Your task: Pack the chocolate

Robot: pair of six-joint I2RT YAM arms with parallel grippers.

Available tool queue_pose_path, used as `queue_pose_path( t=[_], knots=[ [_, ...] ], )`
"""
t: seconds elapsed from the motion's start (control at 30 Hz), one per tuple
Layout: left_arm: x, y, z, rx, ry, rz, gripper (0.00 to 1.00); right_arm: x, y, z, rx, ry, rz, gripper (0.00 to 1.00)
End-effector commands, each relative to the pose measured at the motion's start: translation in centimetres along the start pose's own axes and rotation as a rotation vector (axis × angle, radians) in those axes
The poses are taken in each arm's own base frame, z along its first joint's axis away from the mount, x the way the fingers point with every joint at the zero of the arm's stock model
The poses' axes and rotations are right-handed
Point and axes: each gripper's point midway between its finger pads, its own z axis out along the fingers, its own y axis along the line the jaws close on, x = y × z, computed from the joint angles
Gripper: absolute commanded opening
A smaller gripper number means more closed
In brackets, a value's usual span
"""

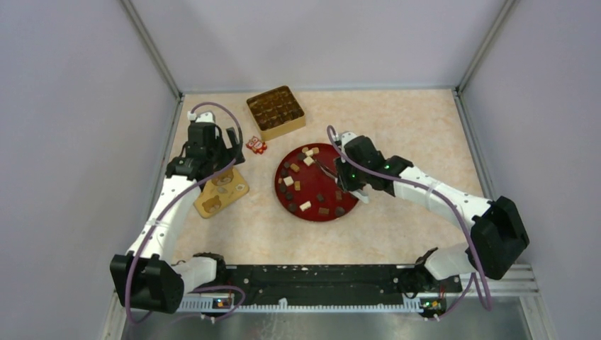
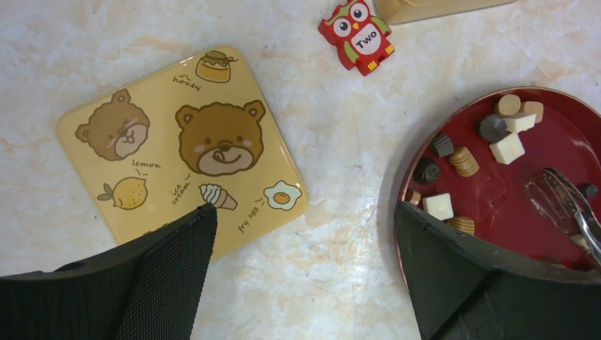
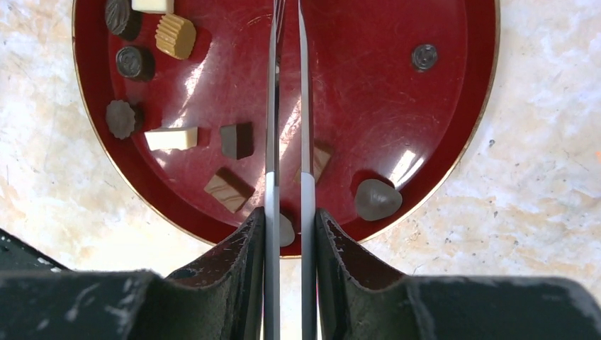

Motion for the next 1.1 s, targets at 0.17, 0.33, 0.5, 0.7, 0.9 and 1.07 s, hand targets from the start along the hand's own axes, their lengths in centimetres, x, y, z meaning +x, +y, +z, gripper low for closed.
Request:
queue_pose_path(
  t=[0.17,0.33,0.5,0.7,0.9,1.07],
  knots=[
    [-0.8,-0.5,0.3,0.022,-0.032,-0.008,0.99,-0.4,1.6,0.6,-0.059,-0.033,-0.037,0.32],
    [-0.9,-0.5,0.3,0.023,-0.032,-0.007,0.99,-0.9,1.2,1.2,-0.025,-0.054,-0.031,0.35],
    [-1.1,-0.6,0.1,0.022,-0.04,-0.004,0.99,-1.0,0.6,1.8,0.015,-0.057,-0.021,0.36],
    [-1.2,-0.6,0.2,0.025,-0.039,-0.004,0.99,-1.0,0.9,2.6,0.01,-0.049,-0.039,0.37],
    [-1.3,-0.8,0.2,0.031,-0.038,-0.004,0.99,-1.4,1.6,3.2,-0.016,-0.048,-0.059,0.38],
    [-1.5,-0.8,0.0,0.032,-0.044,-0.002,0.99,-1.8,2.0,3.4,-0.03,-0.051,-0.069,0.38]
  ],
)
